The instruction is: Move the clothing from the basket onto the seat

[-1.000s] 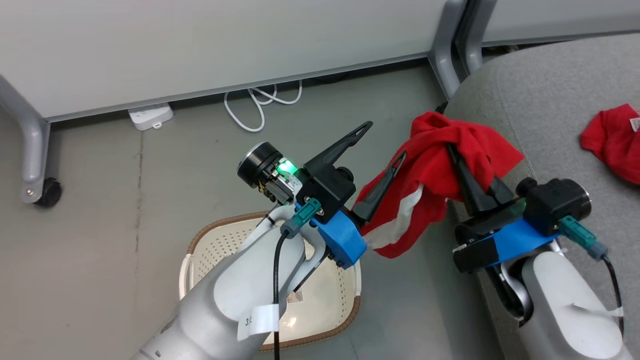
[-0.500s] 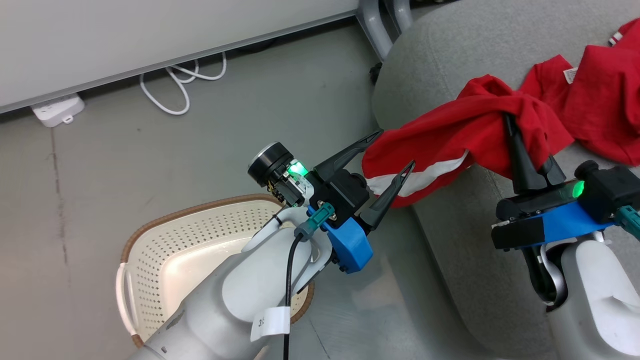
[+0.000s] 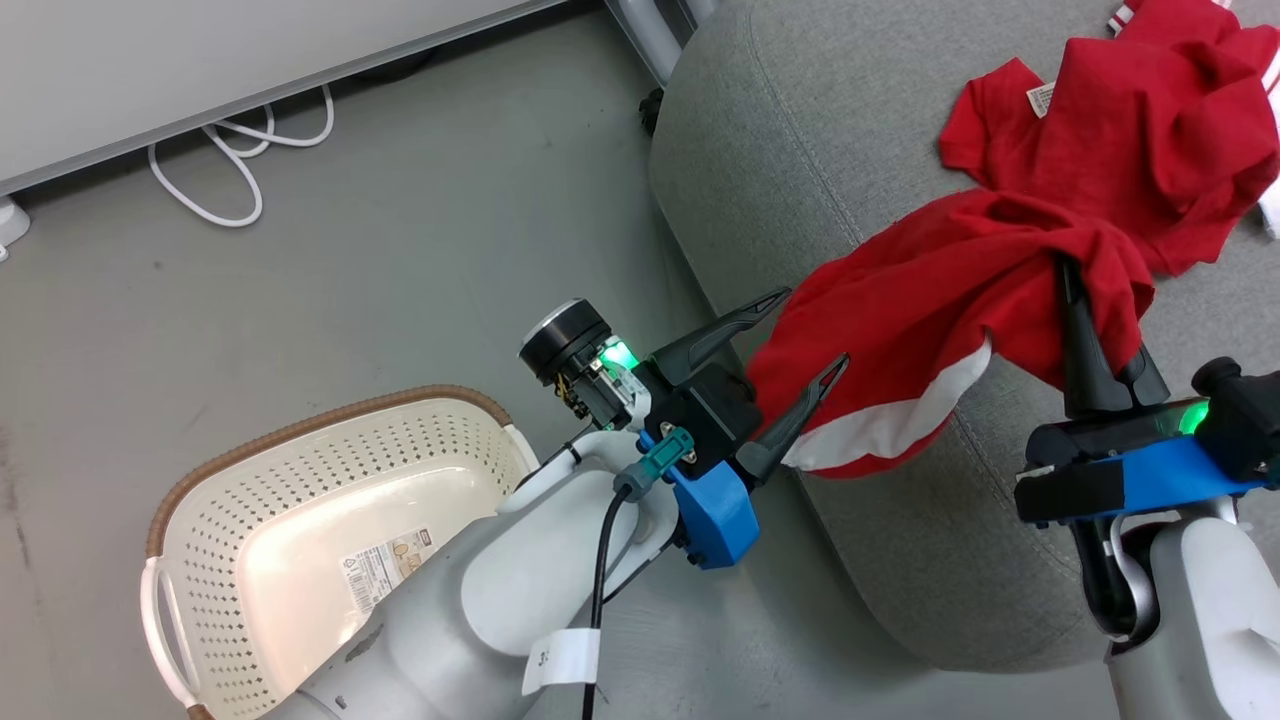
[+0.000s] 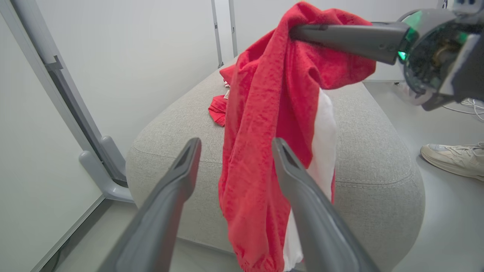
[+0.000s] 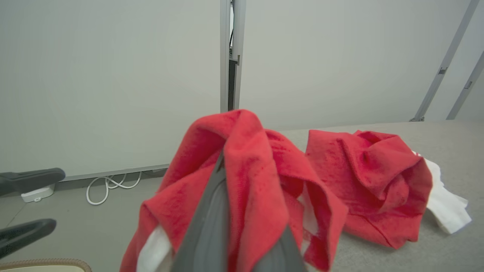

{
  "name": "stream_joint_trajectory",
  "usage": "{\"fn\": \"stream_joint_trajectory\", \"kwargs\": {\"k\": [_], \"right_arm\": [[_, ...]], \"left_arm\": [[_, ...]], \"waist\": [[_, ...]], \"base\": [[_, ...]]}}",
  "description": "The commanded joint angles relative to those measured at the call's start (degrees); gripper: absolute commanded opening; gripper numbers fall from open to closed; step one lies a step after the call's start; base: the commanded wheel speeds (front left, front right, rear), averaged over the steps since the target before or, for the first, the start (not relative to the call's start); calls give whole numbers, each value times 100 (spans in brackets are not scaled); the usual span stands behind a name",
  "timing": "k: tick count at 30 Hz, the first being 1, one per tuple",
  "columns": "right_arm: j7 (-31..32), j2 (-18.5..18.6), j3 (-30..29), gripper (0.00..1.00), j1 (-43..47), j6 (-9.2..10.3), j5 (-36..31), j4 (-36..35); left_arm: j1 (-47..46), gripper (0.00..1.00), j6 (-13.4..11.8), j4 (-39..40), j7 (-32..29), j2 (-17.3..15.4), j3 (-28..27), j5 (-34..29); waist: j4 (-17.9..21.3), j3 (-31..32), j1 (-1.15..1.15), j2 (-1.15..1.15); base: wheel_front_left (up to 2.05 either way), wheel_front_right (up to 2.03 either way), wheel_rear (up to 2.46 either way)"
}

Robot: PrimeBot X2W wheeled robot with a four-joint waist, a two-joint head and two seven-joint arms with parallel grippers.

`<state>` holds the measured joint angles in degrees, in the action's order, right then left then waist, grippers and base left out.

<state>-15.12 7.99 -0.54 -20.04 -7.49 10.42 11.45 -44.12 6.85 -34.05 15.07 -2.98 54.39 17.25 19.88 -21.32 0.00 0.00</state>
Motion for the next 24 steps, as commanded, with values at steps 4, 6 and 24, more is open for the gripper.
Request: {"fn": "stream_joint_trajectory", "kwargs": {"k": [4, 6, 24], "right_arm": [[-4, -58, -24, 0, 109, -1, -19, -39], [-4, -68, -29, 0, 85, -1, -33, -34], [-4, 548, -384, 0, -1890, -1, -60, -358]], "left_arm": [[-52, 100, 20, -5, 15, 0, 52, 59], [-74, 100, 23, 11, 15, 2, 65, 82], [-345, 100, -88, 65, 7, -144, -23, 13]], "waist": [[43, -4, 0, 0], [33, -6, 0, 0], [-48, -592, 0, 0]], "base": [[0, 0, 0], [0, 0, 0], [0, 0, 0]]}}
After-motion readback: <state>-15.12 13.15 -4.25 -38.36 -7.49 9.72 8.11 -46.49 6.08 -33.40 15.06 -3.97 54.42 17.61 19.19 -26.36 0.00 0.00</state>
